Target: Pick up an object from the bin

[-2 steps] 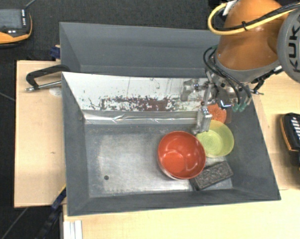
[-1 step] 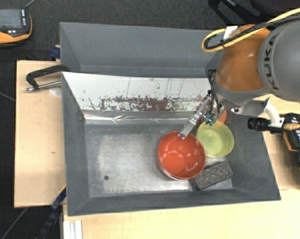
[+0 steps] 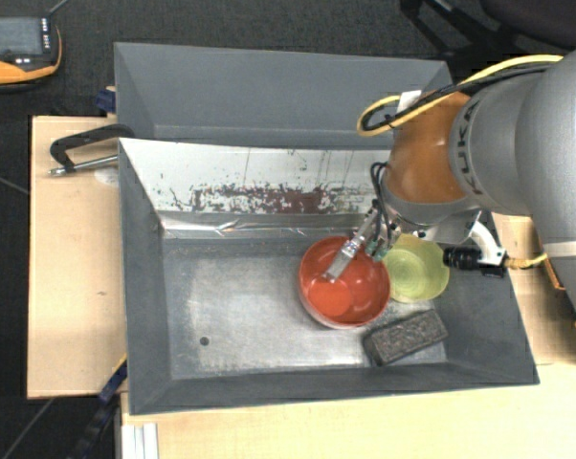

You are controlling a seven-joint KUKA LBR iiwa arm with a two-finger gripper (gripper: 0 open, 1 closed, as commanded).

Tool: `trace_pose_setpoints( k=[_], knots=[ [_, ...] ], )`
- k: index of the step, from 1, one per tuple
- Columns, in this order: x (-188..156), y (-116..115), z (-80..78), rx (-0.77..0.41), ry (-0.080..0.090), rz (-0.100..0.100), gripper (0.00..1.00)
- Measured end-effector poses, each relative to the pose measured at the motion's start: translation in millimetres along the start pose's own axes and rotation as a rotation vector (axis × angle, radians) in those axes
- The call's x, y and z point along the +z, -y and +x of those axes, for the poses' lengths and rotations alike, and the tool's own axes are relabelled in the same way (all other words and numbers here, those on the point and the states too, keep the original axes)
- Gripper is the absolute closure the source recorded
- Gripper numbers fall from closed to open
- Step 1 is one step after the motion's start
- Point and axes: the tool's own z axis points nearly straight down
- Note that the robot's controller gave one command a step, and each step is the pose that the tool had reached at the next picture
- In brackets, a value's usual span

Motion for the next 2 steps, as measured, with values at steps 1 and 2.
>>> trace_pose_setpoints(
  k=[1,2],
  knots=[
    [-41.2,1.4,20.6,-0.073,0.002,-0.003,0.00],
    [1.7,-57.1,75.5,-0.070,-0.001,-0.005,0.00]
  ],
)
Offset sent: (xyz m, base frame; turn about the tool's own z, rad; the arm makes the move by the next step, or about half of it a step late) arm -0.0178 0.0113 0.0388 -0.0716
